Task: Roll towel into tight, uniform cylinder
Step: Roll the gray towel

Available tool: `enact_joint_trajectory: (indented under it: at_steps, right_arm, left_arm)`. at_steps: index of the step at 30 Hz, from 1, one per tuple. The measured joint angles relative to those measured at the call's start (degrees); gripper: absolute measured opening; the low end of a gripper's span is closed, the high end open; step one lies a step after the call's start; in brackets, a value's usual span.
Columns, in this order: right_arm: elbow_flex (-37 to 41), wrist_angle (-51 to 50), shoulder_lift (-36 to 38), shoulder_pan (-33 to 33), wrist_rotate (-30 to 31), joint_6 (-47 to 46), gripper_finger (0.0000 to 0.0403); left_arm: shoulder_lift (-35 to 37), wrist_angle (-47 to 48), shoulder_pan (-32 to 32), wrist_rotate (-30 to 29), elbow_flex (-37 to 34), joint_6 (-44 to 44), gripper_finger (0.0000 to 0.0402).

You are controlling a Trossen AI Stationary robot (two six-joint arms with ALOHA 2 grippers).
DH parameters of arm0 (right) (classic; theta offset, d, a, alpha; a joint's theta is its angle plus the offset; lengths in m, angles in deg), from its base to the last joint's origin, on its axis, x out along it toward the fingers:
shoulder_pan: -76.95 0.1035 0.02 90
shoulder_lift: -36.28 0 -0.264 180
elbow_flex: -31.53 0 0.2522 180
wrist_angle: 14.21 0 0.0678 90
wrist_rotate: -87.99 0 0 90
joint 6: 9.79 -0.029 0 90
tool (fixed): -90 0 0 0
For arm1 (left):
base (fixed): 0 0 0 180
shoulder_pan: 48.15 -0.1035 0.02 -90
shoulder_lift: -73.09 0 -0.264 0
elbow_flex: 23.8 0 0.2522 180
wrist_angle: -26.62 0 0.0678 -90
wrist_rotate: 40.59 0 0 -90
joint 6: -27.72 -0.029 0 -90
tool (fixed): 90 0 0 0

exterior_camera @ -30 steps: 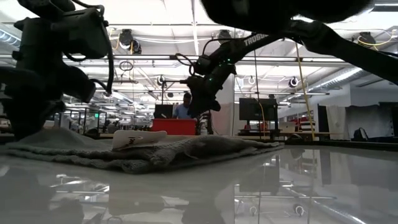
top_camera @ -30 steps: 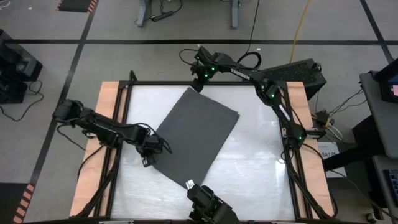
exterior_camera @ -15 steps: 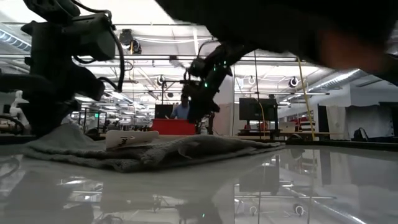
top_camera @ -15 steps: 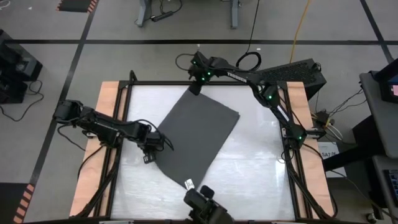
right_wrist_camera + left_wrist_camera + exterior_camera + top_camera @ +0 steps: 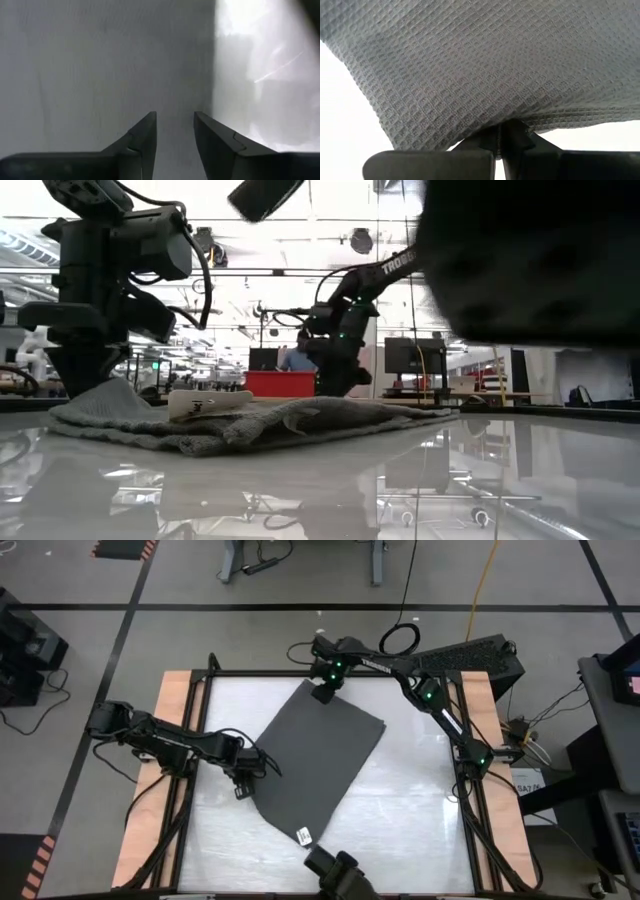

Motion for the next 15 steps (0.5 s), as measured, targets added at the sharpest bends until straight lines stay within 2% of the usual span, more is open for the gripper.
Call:
enact_joint_trajectory:
  at_steps: [7,15]
  right_arm:
    - [-0.04,-8.04,1.97,0.13,0.12,3.55,0.0121]
    - [-0.06,-9.23,3.75,2.16,3.56,1.21,0.0121]
  left_arm:
    - [0.02,-0.06,-0.01,0.25,0.0,3.07,0.0011]
    - [0.02,-0.1,0.0,0.22,0.0,4.32,0.0011]
